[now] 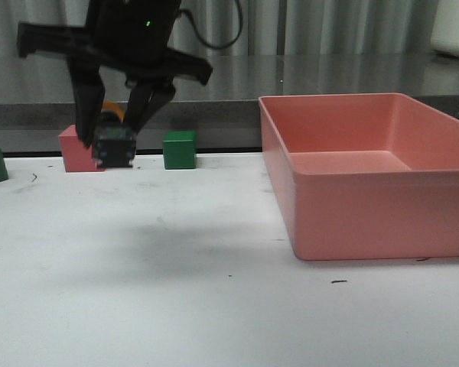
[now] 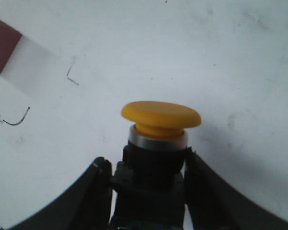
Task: Place and stand button with both arms
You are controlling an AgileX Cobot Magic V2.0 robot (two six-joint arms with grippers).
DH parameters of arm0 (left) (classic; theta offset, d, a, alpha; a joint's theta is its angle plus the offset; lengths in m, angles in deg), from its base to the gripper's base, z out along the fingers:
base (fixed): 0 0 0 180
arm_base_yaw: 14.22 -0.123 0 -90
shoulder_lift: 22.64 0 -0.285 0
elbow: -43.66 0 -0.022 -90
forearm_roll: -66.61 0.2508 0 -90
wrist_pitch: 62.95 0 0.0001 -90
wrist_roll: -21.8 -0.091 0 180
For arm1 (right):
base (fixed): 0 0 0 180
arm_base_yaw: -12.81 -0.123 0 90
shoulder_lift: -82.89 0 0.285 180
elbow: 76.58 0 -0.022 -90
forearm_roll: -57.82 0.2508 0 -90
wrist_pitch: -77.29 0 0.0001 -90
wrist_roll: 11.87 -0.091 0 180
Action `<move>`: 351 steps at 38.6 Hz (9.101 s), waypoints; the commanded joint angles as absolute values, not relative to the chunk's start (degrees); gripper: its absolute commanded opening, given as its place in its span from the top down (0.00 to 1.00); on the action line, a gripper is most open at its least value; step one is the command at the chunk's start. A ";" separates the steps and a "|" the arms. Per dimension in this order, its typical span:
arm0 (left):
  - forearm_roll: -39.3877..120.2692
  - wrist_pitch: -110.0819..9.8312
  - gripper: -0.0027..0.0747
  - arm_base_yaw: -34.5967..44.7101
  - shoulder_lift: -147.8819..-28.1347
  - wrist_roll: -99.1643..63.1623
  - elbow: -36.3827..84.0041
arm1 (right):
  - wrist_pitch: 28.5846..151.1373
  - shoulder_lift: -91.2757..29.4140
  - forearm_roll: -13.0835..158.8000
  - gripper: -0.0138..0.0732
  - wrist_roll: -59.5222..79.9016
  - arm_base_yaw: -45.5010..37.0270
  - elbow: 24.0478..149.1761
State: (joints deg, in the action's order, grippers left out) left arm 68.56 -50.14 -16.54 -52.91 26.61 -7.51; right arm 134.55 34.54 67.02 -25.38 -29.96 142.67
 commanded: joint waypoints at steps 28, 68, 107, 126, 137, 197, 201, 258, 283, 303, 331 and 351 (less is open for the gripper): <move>68.53 -54.99 0.09 -16.53 -53.69 27.09 -5.38 | 131.46 42.91 63.79 0.53 -38.53 -29.77 144.92; 68.53 -54.86 0.09 -16.53 -53.69 27.09 -5.38 | 144.90 30.37 60.51 0.91 -36.94 -29.68 153.38; 68.53 -54.86 0.09 -16.53 -53.69 27.09 -5.38 | 142.89 -26.40 56.18 0.91 -24.27 5.82 99.73; 68.53 -54.86 0.09 -16.53 -53.69 27.09 -5.38 | 117.25 -68.82 48.19 0.91 -24.02 5.82 60.16; 68.53 -54.86 0.09 -16.53 -53.69 27.09 -5.38 | 118.06 -84.11 48.25 0.91 -24.02 5.82 53.57; 57.81 -23.20 0.09 11.38 -121.83 32.23 36.05 | 118.14 -85.30 48.25 0.91 -24.02 5.82 53.43; 57.81 -17.68 0.09 9.54 -126.98 34.89 40.94 | 118.14 -85.30 48.25 0.91 -24.02 5.82 53.43; 54.19 -2.52 0.64 6.29 -150.45 35.24 61.56 | 118.14 -85.30 48.25 0.91 -24.02 5.82 53.43; 65.64 -30.59 0.64 8.03 -130.12 35.15 40.08 | 118.14 -85.30 48.25 0.91 -24.02 5.82 53.43; 74.63 -73.27 0.64 8.03 -113.24 35.15 13.39 | 118.14 -85.30 48.25 0.91 -24.02 5.82 53.43; 69.14 -137.69 0.64 8.03 -129.95 21.80 -10.81 | 118.14 -85.30 48.25 0.91 -24.02 5.82 53.43; 68.77 -140.89 0.64 8.03 -138.30 21.80 -10.69 | 118.14 -85.30 48.25 0.91 -24.02 5.82 53.43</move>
State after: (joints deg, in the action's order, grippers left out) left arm 69.47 -128.03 7.98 -140.04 21.80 -11.27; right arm 122.20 -86.06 49.55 -24.56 5.61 52.18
